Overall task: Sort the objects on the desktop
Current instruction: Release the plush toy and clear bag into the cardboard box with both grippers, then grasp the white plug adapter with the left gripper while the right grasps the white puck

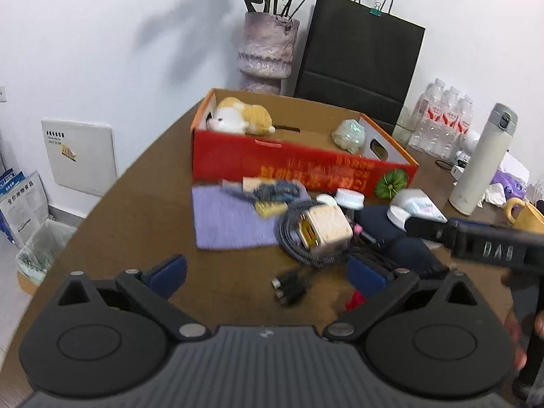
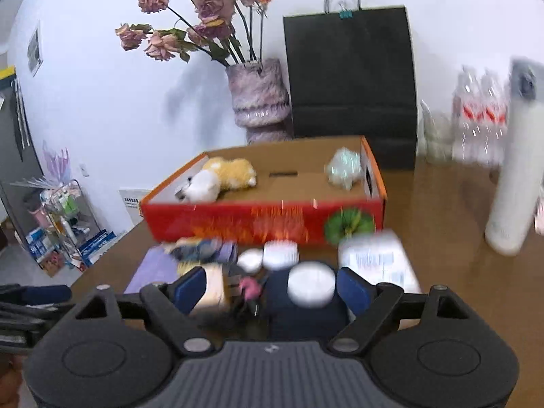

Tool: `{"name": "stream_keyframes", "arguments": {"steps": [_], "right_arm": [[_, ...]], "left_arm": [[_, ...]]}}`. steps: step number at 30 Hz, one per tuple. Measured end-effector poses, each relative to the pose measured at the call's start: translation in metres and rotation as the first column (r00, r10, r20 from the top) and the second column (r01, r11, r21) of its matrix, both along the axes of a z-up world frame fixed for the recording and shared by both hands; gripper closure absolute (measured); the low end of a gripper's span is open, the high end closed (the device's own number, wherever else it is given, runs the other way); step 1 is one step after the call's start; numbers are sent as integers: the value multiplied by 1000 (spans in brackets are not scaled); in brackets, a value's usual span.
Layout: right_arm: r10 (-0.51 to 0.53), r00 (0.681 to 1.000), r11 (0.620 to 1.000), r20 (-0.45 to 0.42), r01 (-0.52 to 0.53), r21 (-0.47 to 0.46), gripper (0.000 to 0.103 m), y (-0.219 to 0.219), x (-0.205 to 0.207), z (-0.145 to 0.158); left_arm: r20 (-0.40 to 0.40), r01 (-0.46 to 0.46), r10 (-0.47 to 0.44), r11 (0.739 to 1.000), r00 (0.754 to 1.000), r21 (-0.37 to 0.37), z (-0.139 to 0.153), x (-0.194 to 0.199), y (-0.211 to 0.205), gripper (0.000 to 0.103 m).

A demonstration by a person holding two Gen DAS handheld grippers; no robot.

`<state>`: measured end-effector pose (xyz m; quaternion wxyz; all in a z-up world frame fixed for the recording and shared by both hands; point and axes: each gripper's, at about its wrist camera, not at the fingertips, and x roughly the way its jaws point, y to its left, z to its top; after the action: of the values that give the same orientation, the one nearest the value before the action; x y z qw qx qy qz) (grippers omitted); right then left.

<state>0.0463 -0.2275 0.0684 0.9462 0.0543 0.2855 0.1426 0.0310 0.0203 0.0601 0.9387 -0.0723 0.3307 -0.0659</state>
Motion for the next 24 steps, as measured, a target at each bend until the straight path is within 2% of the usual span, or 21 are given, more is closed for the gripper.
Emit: {"name": "stream_keyframes", "arguments": {"steps": [3, 5, 7, 10, 13, 17, 20, 22, 24], "right_arm": [[-21, 1000, 997, -4, 21, -78, 20, 7, -20, -14], [-33, 999, 993, 3, 34, -113, 20, 12, -33, -19], [-10, 1000, 995, 5, 10, -99, 23, 12, -46, -21], [-25, 1000, 995, -8, 24, -101, 23, 8, -60, -23], [20, 1000, 997, -6, -21, -72, 15, 1, -73, -19], [4, 999, 994, -47, -9, -105, 16, -3, -86, -23], [-9, 999, 998, -46, 6, -70, 16, -14, -95, -25], [-36, 999, 997, -21, 35, -67, 16, -21, -93, -25], [-66, 998, 996, -6, 66, -56, 16, -27, -87, -25]], "left_arm": [[-14, 24, -25, 999, 1000, -47, -10, -4, -5, 0], [-27, 54, -55, 998, 998, -29, -15, -2, -14, 0], [-13, 60, -60, 998, 998, 0, -14, -3, -20, 0], [0, 40, -40, 999, 999, 17, -11, -6, -23, 0], [-4, 23, -23, 1000, 1000, 15, -12, -7, -24, 0], [18, 8, -8, 1000, 1000, 15, -13, 2, -29, 0], [53, 47, -48, 999, 997, 20, -10, 21, -42, 1], [45, 50, -52, 998, 998, 47, -11, 37, -52, 5], [41, 28, -30, 998, 999, 56, -12, 50, -57, 15]]}}
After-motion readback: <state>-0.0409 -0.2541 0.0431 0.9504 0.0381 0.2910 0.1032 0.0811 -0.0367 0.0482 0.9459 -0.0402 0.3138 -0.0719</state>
